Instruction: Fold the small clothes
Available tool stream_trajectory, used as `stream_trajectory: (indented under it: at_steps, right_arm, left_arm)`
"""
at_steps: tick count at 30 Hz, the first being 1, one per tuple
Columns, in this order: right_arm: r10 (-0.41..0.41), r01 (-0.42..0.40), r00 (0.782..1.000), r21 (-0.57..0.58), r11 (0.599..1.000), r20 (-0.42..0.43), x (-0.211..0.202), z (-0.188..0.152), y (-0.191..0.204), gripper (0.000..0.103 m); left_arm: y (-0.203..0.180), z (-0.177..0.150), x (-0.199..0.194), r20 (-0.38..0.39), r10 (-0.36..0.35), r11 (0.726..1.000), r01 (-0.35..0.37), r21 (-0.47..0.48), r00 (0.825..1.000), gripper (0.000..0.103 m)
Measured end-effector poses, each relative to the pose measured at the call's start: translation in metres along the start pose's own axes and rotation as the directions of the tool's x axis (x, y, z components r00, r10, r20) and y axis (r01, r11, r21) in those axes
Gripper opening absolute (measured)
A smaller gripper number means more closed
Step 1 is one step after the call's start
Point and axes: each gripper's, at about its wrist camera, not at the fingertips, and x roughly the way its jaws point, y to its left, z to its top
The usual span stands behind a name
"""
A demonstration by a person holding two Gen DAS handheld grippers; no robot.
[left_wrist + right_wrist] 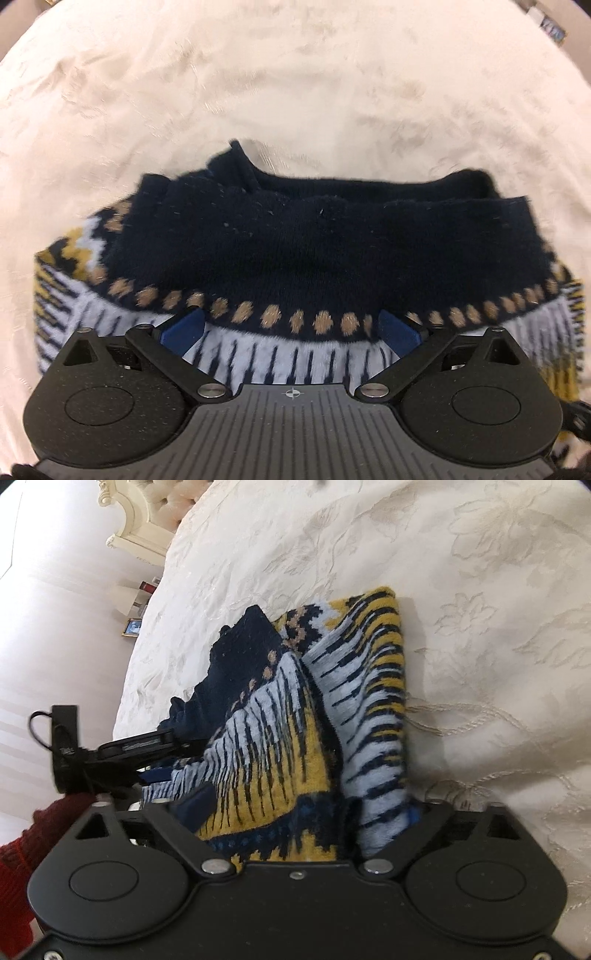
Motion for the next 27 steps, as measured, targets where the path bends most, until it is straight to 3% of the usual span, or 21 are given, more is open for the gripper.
stream_trajectory:
  at_steps: [3,5,11,27]
  right_arm:
    - [-0.040,0.040,0.999,-0.013,0.999,-0.008,-0.002,0.001,0.004,0.065]
    - [-0.078,0.078,0.997,-0.045,0.996,-0.005,-0.004,0.000,0.011,0.044]
    - [-0.177,0.176,0.984,-0.116,0.977,0.003,-0.006,0.001,0.040,0.040]
    - [-0.284,0.287,0.958,-0.211,0.934,0.044,-0.010,-0.011,0.119,0.039]
  left_arm:
    - [0.011,-0.010,-0.025,0.028,-0.002,1.000,0.002,0.012,1.000,0.102]
    - [0.015,-0.018,-0.040,0.028,0.000,1.000,-0.001,0.019,1.000,0.102]
    - [0.021,-0.041,-0.075,0.010,0.019,0.999,-0.020,0.026,1.000,0.102]
    - [0.077,-0.075,-0.107,0.038,-0.016,0.999,0.017,-0.028,0.999,0.102]
